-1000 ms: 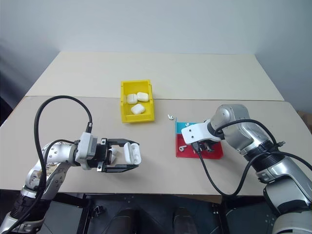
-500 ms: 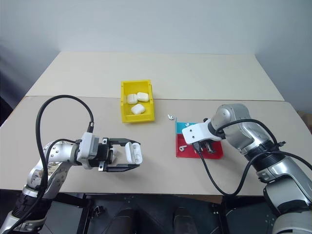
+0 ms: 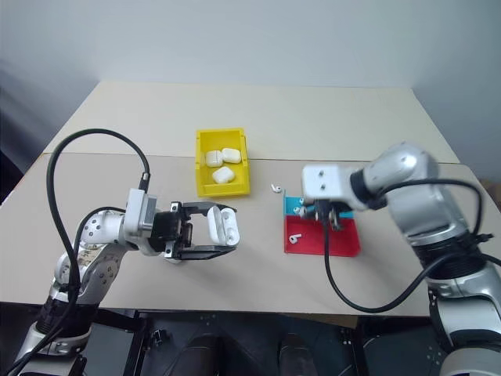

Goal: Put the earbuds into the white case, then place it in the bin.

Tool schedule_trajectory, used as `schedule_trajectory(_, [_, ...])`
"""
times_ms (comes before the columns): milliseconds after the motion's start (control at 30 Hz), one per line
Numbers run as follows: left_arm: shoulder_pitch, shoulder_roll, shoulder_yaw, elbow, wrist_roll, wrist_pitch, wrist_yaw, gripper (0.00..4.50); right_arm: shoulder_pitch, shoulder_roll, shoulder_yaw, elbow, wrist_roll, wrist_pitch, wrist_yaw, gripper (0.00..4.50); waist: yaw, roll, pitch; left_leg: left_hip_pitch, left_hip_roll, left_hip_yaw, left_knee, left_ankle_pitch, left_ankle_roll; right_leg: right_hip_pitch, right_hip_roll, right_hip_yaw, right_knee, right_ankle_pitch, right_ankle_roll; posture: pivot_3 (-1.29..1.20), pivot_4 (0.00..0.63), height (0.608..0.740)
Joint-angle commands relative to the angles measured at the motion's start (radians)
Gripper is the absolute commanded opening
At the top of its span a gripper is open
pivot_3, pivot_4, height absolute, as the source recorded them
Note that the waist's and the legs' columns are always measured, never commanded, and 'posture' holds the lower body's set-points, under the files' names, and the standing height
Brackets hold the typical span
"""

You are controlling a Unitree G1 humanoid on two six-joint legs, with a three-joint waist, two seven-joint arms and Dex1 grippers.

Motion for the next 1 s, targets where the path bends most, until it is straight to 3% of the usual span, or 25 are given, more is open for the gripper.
schedule_trajectory(33, [-0.041,-0.022,-0.013,-0.041,-0.045,0.031,0.008,2.74,0.041,0.065,-0.231,-0.090,0.212,0.031,-0.090,0.65,0.000,0.000,0.000,0.000,0.000,0.000,0.000,0.000,0.000,0.001,0.000,0.000,0.000,0.000,0.000,0.00,0.150,0.740])
schedule_trajectory(200, [-0.105,-0.058,-0.023,-0.001,-0.076,0.061,-0.006,2.74,0.115,0.219,-0.415,-0.213,0.517,0.038,-0.201,0.65,-0.003,0.000,0.000,0.000,0.000,0.000,0.000,0.000,0.000,0.000,0.000,0.000,0.001,0.000,0.000,0.00,0.150,0.740])
schedule_trajectory(400, [-0.157,-0.082,-0.051,0.031,-0.065,0.088,-0.024,2.74,0.190,0.360,-0.437,-0.285,0.707,-0.024,-0.302,0.65,-0.004,0.000,0.000,0.001,0.000,0.000,0.000,0.000,0.000,0.001,0.000,0.000,0.001,0.000,0.000,0.00,0.150,0.740])
schedule_trajectory(567, [-0.175,-0.090,-0.057,0.054,-0.066,0.077,-0.054,2.74,0.237,0.404,-0.369,-0.304,0.731,-0.121,-0.278,0.65,-0.005,0.000,0.000,0.001,0.000,0.000,0.000,0.000,0.000,0.001,0.000,0.000,0.001,0.000,0.000,0.00,0.150,0.740])
schedule_trajectory(1000, [-0.172,-0.102,-0.051,0.062,-0.053,0.063,-0.065,2.74,0.259,0.379,-0.226,-0.242,0.679,-0.234,-0.204,0.65,-0.004,0.000,0.000,0.001,0.000,0.000,0.000,0.000,0.000,0.001,0.000,0.000,0.001,0.000,0.000,0.00,0.150,0.740])
